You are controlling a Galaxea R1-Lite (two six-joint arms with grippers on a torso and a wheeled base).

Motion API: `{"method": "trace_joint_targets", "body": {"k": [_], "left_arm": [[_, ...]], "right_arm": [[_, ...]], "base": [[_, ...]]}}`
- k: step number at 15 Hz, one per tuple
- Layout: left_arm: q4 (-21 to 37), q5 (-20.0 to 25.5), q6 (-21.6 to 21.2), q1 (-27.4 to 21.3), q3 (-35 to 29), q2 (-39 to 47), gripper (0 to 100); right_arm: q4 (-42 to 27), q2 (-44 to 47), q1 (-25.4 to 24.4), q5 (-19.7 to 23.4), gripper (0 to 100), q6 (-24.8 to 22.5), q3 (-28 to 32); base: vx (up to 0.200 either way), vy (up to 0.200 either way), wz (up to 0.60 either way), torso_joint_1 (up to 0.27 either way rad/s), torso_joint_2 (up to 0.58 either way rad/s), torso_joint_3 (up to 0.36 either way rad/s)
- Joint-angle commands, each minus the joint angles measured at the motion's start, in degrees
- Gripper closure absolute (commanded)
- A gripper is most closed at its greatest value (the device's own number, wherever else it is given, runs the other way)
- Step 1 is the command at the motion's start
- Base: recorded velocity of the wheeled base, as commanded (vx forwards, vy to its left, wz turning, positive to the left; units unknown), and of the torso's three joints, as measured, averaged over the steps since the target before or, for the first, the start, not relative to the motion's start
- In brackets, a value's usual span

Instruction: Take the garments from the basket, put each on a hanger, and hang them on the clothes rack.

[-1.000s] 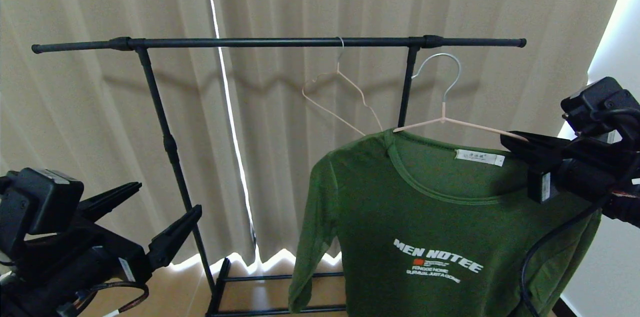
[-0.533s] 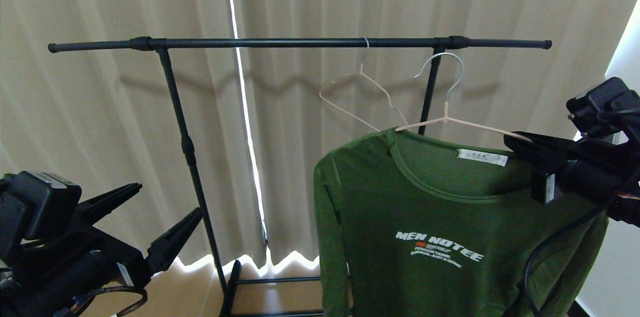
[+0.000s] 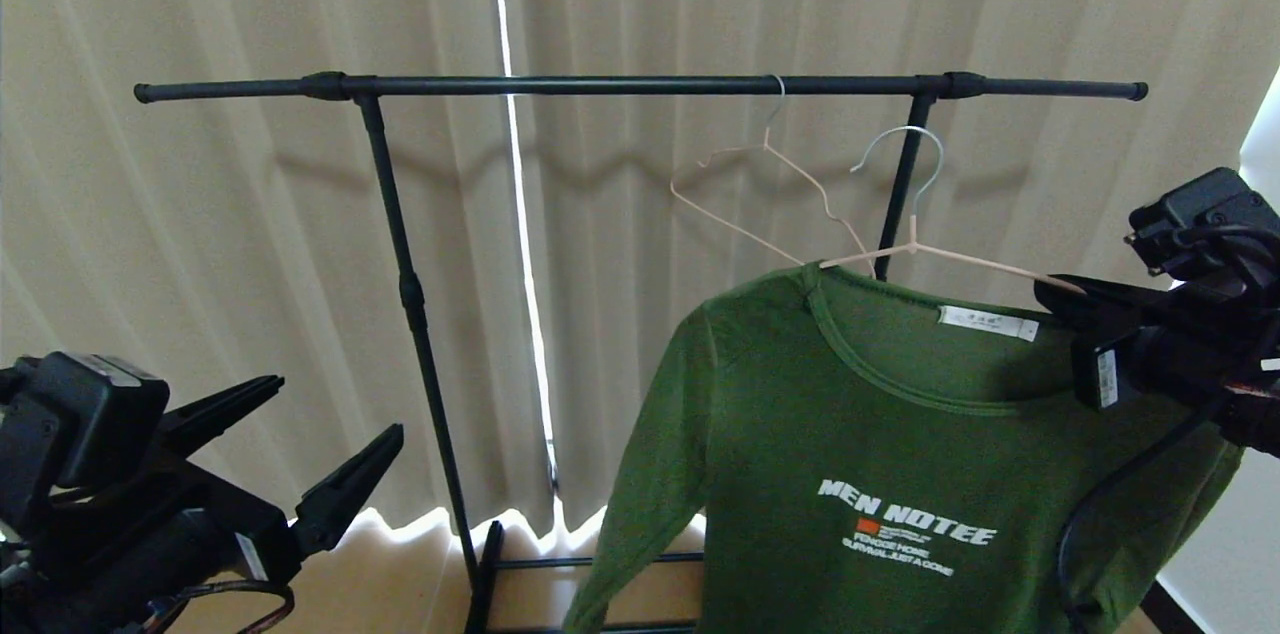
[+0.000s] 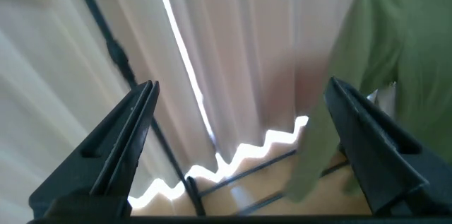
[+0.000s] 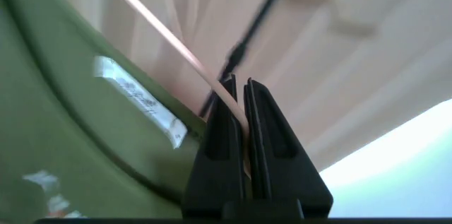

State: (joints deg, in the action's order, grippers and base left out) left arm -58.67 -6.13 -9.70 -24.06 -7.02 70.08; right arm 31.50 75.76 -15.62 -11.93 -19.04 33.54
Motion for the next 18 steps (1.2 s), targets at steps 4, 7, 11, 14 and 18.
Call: {"method": "trace_joint_targets", "body": {"k": [4, 7, 11, 14, 18], "left_arm": [[-0.04, -0.02, 0.12, -0.02, -0.19, 0.05, 0], [-0.04, -0.02, 0.12, -0.02, -0.36, -0.03, 0], [-0.04, -0.02, 0.12, -0.02, -0.19, 0.05, 0], [-0.04, -0.02, 0.12, -0.02, -0.1, 0.05, 0], [-0.04, -0.02, 0.12, -0.02, -0.01, 0.05, 0]], "right_arm": [[-2.85, 0.17, -1.96, -4.41, 100, 0.5, 0.83], [-2.76, -0.71, -5.04, -4.41, 100, 1.73, 2.41], [-2.76, -0.79, -6.09, -4.41, 100, 1.73, 3.91], [-2.76, -1.15, -7.5, -4.5, 100, 1.73, 3.91], [-2.76, -1.23, -7.85, -4.5, 100, 1.73, 3.91]], "base": [[0.0, 0.0, 0.0, 0.0, 0.0, 0.0], [0.133, 0.0, 0.0, 0.002, 0.0, 0.003], [0.2, 0.0, 0.0, 0.0, 0.0, 0.001], [0.2, 0.0, 0.0, 0.002, 0.0, 0.007], [0.15, 0.0, 0.0, 0.004, 0.0, -0.001]]}}
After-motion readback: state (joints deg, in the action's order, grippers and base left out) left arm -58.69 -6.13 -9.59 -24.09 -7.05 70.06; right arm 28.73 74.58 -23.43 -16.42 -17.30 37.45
